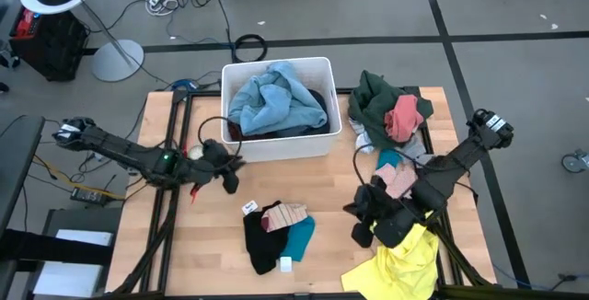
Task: Sort clothes
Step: Move the laundry bin to the top of the table, then put the yellow polo shirt into the laundry bin
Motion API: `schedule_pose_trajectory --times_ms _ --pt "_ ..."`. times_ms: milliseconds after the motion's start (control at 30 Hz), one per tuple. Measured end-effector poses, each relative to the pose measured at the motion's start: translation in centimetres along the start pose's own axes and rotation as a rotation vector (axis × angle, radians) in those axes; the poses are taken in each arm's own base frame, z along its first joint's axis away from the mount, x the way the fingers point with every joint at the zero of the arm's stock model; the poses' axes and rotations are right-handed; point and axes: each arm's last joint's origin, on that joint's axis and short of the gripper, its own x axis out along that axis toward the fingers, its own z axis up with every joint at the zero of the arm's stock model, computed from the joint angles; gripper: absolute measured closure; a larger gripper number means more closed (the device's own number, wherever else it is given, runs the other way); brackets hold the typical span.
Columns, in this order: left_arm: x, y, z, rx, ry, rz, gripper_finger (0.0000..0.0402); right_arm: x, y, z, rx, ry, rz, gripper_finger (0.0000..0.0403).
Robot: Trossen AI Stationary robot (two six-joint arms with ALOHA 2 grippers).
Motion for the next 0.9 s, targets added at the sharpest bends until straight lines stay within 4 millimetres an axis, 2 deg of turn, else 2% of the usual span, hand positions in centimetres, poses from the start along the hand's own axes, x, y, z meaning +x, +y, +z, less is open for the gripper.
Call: schedule_pose_trajectory --times_ms 100,300,433,633,900 --pt "-0.2 -0.8 0.2 -0.006 0.008 -0.116 0.0309 1.1 0.7 -0.5 -0.011 0.019 0.0 0.0402" --pt "-1.7 -2.9 -0.5 0.011 0.003 -0.288 0.032 5.5 1.6 -1.5 -0.12 0.083 -0.043 0.0402" --pt "-3.1 -4.0 -1.6 0.06 0.044 -0.392 0.0328 6.5 1.4 -1.5 -0.124 0.118 -0.06 0.0401" --pt "-3.6 -5.7 -2.7 0.118 0.049 -0.464 0.0345 4.9 0.4 -0.9 -0.066 0.185 -0.052 0.04" --pt "-2.1 -7.8 -2.7 0.156 0.001 -0.458 0.0353 1.9 -2.2 -0.9 0.028 0.387 -0.119 0.0392"
